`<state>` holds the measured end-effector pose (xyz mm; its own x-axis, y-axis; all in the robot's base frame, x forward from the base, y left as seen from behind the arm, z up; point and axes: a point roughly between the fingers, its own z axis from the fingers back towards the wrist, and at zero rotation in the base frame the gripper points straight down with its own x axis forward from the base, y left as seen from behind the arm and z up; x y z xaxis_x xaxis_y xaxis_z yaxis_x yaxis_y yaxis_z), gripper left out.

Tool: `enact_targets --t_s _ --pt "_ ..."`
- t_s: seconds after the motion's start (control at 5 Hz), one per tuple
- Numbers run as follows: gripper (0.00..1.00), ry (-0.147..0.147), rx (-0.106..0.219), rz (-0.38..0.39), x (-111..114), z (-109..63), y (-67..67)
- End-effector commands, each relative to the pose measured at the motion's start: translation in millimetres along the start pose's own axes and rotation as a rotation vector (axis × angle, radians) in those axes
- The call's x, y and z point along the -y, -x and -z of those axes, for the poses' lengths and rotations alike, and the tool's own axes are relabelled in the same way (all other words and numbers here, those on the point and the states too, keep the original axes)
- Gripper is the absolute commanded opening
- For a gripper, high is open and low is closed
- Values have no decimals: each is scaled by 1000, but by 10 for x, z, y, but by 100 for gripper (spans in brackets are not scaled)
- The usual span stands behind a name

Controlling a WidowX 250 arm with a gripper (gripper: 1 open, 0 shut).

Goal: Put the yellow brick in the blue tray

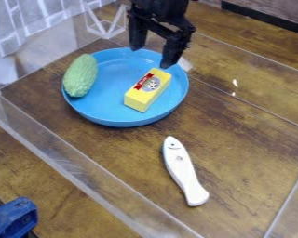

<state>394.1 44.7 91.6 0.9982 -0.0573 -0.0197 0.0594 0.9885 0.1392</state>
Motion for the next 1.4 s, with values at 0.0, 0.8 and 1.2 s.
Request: enact_targets --t_s 0.0,0.8,1.2 --pt "100 1 112 -45 -218 -616 135" --pt "100 69 118 68 124 -427 274" --pt "0 85 129 103 24 -409 270"
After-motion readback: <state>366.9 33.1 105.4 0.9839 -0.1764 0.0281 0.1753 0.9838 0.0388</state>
